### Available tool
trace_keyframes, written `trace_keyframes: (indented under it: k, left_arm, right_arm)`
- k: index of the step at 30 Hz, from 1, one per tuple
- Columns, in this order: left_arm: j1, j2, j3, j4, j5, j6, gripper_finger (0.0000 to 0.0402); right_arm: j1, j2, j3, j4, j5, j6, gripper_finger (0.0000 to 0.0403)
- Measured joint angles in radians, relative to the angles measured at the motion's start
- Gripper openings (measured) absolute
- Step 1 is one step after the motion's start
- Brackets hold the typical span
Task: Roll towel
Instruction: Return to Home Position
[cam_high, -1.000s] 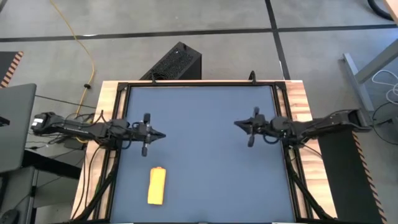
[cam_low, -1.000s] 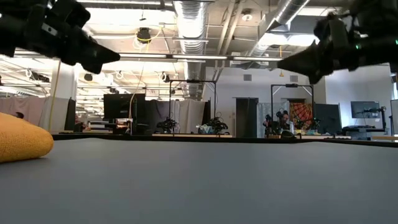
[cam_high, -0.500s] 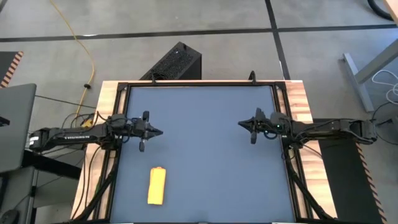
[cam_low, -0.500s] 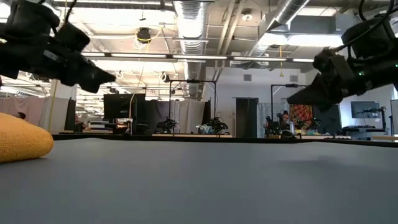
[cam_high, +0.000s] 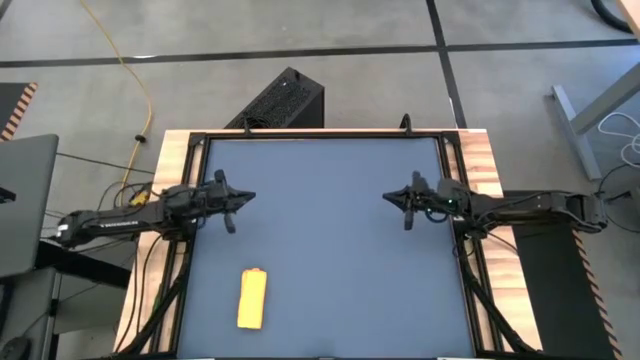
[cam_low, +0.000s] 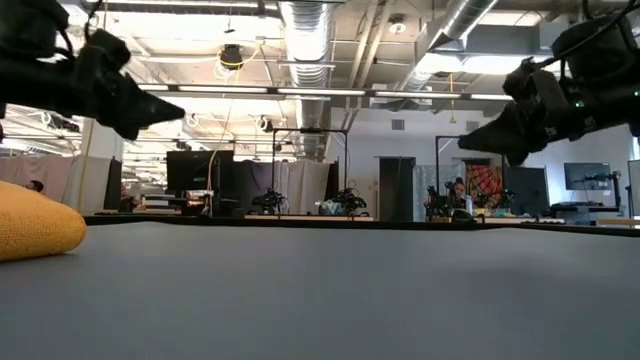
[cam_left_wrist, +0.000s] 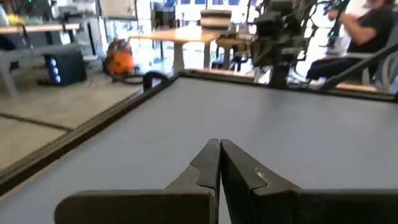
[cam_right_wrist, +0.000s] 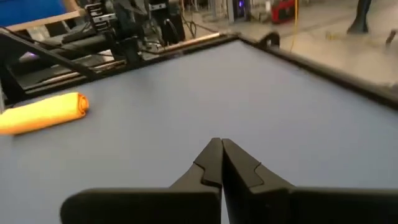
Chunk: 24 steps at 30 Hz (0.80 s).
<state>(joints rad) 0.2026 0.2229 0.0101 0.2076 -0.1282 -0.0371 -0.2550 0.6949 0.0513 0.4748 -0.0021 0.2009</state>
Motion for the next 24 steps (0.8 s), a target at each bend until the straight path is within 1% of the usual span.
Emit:
trace_keyframes:
  k: [4,5,6,7,10,13,18,24]
  left_arm:
    - [-0.02,-0.21,0.0,-0.113,0.019,-0.001,0.0]
    - [-0.024,-0.225,-0.001,-0.108,0.037,0.0,0.0]
    - [-0.026,-0.223,0.001,-0.093,0.05,0.003,0.0]
    - [-0.026,-0.218,0.002,-0.116,0.073,0.007,0.0]
    - [-0.028,-0.175,0.001,-0.121,0.113,-0.012,0.0]
    - [-0.028,-0.149,0.0,-0.191,0.119,-0.085,0.0]
    - [-0.028,-0.102,0.003,-0.197,0.116,-0.139,0.0]
    - [-0.028,-0.09,0.003,-0.197,0.116,-0.13,0.0]
  right_arm:
    - [0.0,-0.079,0.0,-0.005,0.001,-0.043,0.0023]
    - [0.0,-0.096,0.0,-0.003,0.001,-0.044,0.0026]
    - [0.0,-0.108,0.0,-0.007,0.001,-0.044,0.003]
    - [0.0,-0.124,0.0,-0.017,0.001,-0.045,0.0035]
    - [-0.003,-0.139,0.001,-0.03,0.004,-0.044,0.0045]
    - [-0.003,-0.138,0.001,-0.045,0.004,-0.044,0.0047]
    - [-0.002,-0.138,0.001,-0.092,0.004,-0.044,0.0048]
    - [-0.002,-0.138,0.001,-0.161,0.004,-0.044,0.0048]
